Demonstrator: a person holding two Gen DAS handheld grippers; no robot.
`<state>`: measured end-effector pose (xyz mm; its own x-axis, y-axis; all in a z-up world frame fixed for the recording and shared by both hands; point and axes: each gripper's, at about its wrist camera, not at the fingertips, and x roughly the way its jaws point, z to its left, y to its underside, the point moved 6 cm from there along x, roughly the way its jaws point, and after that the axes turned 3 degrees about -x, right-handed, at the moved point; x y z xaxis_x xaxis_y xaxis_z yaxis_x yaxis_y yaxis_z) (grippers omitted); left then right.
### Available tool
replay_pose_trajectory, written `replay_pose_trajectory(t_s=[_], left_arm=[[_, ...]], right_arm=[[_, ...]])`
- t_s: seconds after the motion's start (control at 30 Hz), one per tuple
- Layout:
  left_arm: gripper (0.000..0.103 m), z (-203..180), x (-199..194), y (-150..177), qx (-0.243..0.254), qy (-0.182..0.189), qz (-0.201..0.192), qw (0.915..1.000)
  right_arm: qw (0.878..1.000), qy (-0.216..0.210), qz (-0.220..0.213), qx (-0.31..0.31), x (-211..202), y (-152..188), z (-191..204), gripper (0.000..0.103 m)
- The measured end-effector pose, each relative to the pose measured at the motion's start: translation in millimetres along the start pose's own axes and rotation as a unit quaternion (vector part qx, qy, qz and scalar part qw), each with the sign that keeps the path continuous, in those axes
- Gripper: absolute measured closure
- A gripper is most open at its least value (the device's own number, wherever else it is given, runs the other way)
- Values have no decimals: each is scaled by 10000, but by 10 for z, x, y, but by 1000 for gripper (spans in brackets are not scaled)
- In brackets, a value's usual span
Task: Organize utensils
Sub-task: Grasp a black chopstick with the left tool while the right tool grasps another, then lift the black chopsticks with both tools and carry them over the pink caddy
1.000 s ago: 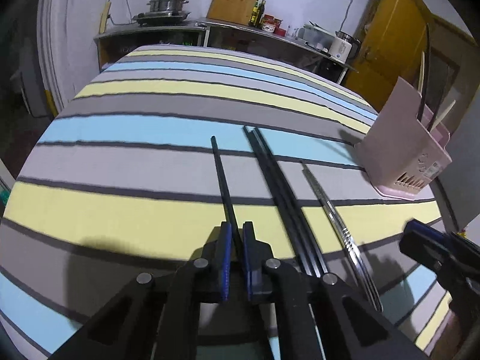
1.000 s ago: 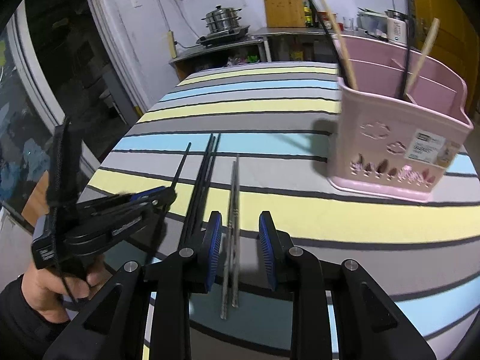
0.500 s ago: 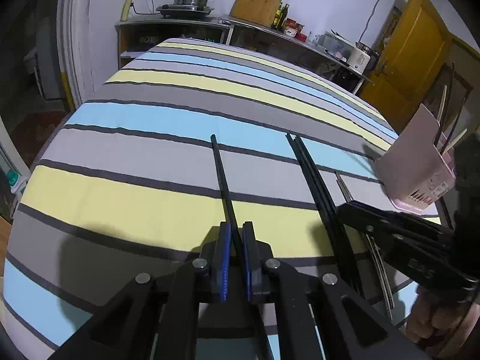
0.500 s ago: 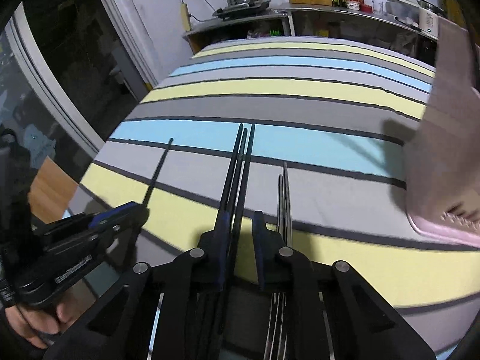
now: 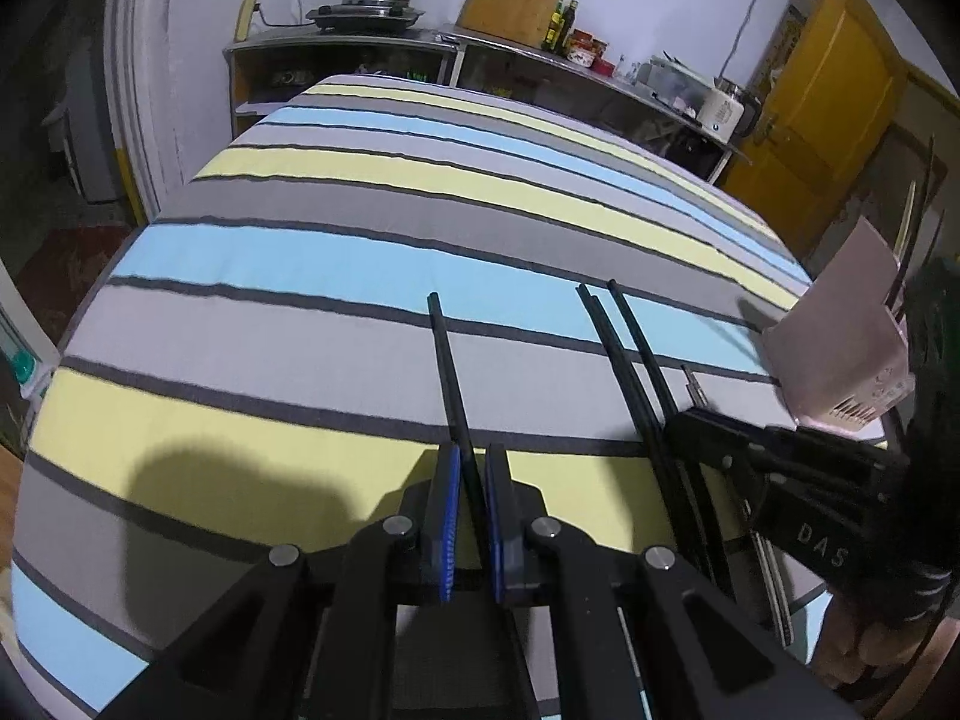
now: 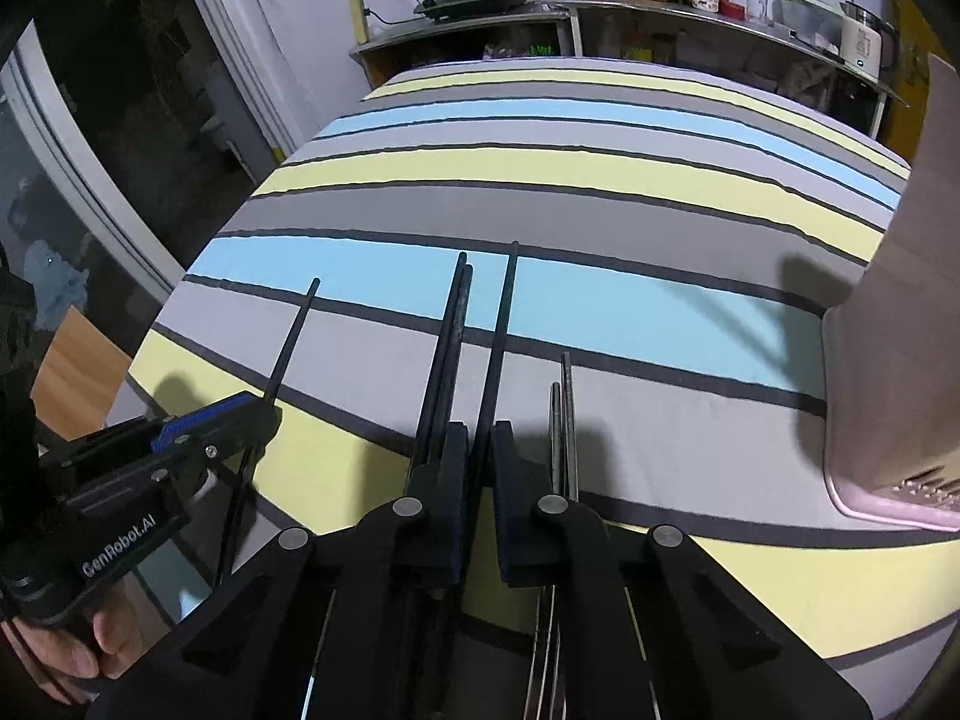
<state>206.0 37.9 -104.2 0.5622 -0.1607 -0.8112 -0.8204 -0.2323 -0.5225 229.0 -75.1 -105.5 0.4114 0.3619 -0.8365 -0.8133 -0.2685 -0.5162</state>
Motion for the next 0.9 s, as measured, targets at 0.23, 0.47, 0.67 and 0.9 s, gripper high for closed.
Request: replay_pose_trajectory(t_s=[0.23,0.47,0.67,0.9], left_arm=[[95,-40,61,-70,196,-160,99,9996],[98,-77,92,-131,286,-227,129,9992],[98,-148,-131,-187,374,-11,-66,9993],[98,-311,-632,-312,535,313,-471,9970]], right_arm=[[9997,-90,170,180,57,-108,-38,97],[9996,-111,249,41,61,-125,6,98],[9995,-309,-47,74,-185,-130,64,98],[9980,-388,-490,34,-644,-198,88,98]])
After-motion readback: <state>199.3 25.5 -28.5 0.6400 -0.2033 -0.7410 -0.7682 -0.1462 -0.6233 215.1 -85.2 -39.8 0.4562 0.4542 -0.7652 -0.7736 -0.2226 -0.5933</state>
